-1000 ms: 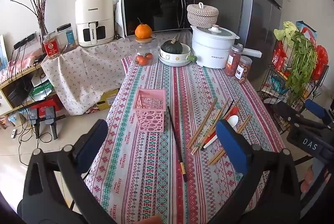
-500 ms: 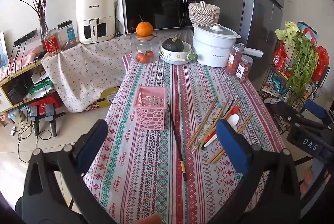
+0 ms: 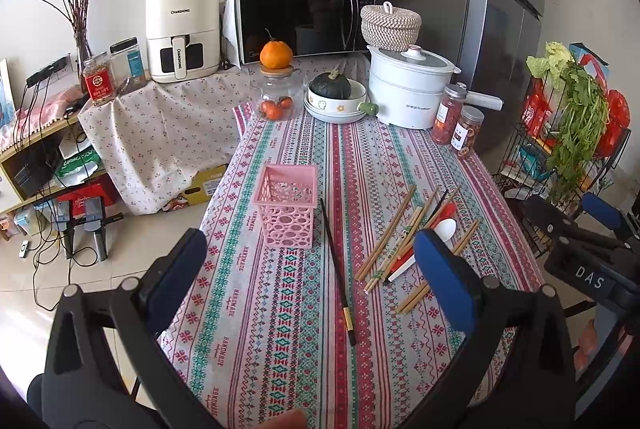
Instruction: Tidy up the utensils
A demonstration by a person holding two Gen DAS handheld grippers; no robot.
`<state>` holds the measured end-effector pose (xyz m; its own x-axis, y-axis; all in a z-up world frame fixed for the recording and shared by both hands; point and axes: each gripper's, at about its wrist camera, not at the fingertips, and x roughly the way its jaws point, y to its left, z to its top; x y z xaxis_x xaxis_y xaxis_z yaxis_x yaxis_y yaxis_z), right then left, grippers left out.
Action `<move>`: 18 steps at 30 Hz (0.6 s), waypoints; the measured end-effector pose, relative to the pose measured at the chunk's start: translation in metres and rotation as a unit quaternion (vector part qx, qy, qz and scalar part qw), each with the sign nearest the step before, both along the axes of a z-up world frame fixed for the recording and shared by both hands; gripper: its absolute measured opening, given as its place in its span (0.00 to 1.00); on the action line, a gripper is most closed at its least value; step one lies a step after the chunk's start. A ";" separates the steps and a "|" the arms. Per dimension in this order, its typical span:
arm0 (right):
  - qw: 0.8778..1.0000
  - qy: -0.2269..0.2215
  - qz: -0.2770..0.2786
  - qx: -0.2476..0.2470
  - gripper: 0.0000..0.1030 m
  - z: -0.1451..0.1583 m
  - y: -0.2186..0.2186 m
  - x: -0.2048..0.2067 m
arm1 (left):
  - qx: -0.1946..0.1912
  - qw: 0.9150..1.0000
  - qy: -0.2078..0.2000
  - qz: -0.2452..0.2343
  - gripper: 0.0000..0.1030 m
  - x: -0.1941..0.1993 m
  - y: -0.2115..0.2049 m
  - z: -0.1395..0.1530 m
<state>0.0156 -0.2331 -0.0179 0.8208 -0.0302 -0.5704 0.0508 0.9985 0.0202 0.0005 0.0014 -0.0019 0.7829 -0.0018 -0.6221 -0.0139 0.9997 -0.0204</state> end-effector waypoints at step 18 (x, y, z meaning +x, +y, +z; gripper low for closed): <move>1.000 0.003 0.001 0.001 1.00 -0.001 0.000 0.000 | -0.001 1.000 -0.001 -0.002 1.00 -0.001 -0.002 -0.002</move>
<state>0.0160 -0.2329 -0.0188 0.8174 -0.0273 -0.5754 0.0482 0.9986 0.0210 -0.0001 -0.0007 -0.0036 0.7847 -0.0064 -0.6198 -0.0097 0.9997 -0.0227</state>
